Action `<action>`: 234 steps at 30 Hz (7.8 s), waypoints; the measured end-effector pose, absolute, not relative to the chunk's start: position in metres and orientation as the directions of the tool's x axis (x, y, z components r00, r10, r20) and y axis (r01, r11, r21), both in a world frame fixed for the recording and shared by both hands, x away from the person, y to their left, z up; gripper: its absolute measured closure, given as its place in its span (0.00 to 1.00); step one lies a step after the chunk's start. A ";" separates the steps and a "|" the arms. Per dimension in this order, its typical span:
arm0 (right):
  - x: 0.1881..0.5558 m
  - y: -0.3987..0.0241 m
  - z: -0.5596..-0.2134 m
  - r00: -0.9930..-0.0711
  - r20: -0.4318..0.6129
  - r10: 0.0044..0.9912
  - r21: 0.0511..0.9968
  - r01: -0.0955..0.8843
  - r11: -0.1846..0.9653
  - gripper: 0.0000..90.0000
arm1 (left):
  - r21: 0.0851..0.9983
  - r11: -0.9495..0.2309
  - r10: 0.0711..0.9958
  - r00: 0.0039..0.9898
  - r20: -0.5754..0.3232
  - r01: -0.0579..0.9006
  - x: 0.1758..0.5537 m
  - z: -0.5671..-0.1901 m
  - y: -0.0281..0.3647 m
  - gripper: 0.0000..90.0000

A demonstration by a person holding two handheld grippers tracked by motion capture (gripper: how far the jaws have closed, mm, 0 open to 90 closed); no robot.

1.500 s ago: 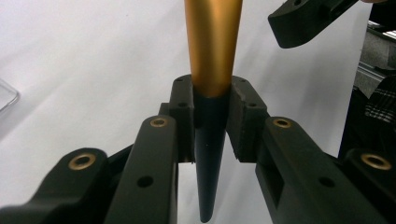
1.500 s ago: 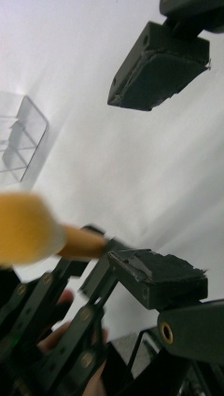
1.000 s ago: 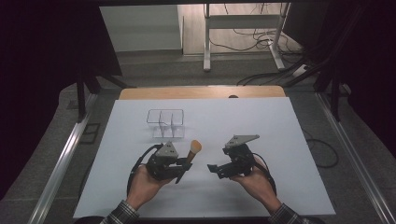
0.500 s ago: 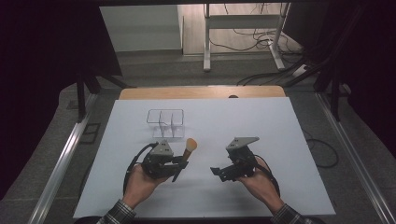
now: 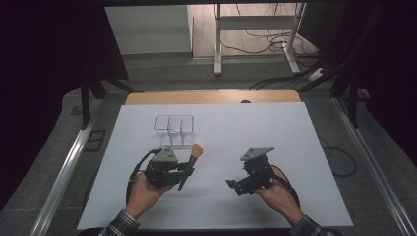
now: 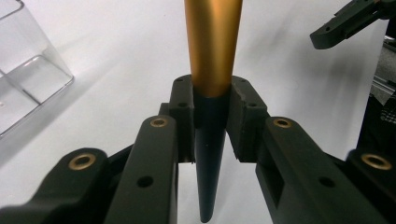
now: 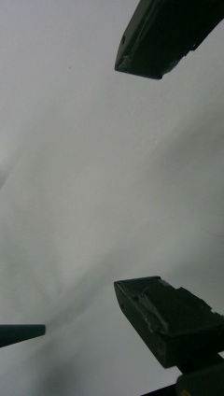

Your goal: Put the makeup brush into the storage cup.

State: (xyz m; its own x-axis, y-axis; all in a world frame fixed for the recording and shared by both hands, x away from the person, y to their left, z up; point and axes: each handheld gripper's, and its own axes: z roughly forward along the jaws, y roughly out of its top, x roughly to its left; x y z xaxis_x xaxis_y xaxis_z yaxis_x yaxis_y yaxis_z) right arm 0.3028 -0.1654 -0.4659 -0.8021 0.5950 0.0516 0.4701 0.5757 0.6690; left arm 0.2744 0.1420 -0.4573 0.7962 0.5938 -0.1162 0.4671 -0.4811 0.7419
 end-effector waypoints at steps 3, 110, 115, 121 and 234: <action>0.302 -0.168 -0.467 -0.802 0.047 0.595 0.664 0.471 0.581 0.00 | 0.742 -0.480 0.599 0.793 -0.113 0.468 0.275 -0.457 0.144 0.82; 0.272 -0.290 -0.481 -0.655 0.052 0.754 0.613 0.617 0.494 0.00 | 0.828 -0.319 0.665 0.731 -0.150 0.460 0.334 -0.421 0.180 0.82; 0.271 -0.294 -0.481 -0.653 0.050 0.756 0.615 0.616 0.492 0.00 | 0.831 -0.309 0.672 0.724 -0.153 0.463 0.340 -0.417 0.180 0.82; 0.270 -0.298 -0.482 -0.656 0.040 0.754 0.618 0.609 0.497 0.00 | 0.834 -0.293 0.681 0.714 -0.161 0.468 0.348 -0.415 0.180 0.82; 0.262 -0.311 -0.482 -0.650 0.055 0.758 0.622 0.616 0.484 0.00 | 0.855 -0.243 0.802 0.591 -0.089 0.458 0.426 -0.453 0.152 0.82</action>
